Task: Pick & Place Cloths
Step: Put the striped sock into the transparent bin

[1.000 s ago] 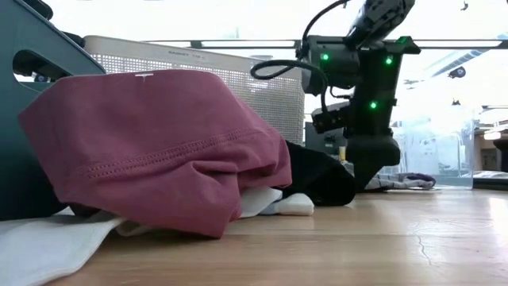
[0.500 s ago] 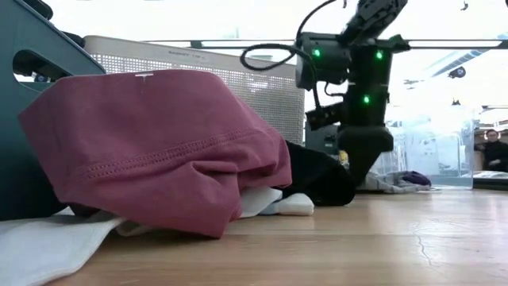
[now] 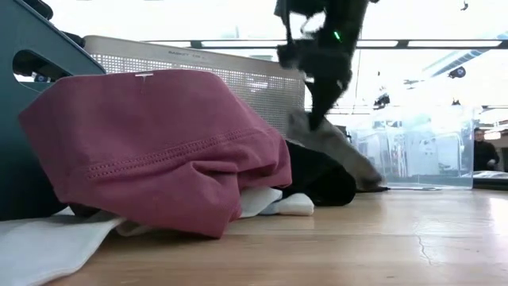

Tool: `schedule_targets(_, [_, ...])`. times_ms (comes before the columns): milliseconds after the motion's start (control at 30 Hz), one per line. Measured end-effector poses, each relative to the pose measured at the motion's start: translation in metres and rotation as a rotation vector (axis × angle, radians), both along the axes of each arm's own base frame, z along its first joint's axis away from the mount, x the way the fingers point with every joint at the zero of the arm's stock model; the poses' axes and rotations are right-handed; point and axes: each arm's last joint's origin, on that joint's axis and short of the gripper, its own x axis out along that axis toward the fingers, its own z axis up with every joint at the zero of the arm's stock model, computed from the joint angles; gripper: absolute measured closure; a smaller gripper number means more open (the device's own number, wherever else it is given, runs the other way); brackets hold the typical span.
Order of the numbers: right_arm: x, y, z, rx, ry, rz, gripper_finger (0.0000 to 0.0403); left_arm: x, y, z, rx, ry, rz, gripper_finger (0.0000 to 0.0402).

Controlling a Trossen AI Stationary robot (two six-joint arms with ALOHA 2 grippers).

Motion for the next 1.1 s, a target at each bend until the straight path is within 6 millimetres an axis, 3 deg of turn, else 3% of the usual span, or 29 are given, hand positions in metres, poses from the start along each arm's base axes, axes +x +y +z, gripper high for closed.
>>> schedule_targets(367, [0.05, -0.001, 0.057, 0.044, -0.379, 0.098, 0.0394, 0.0, 0.0, 0.0, 0.0, 0.0, -0.001, 0.0378])
schedule_targets(733, [0.122, 0.003, 0.043, 0.071, -0.445, 0.232, 0.0394, 0.0, 0.0, 0.0, -0.003, 0.0, 0.013, 0.0378])
schedule_targets(933, [0.162, -0.001, 0.048, 0.063, -0.495, 0.24, 0.0394, 0.0, 0.0, 0.0, -0.001, 0.0, 0.004, 0.0378])
schedule_targets(1100, [0.183, -0.009, 0.046, 0.036, -0.535, 0.258, 0.0394, 0.0, 0.0, 0.0, 0.002, 0.0, 0.016, 0.0378])
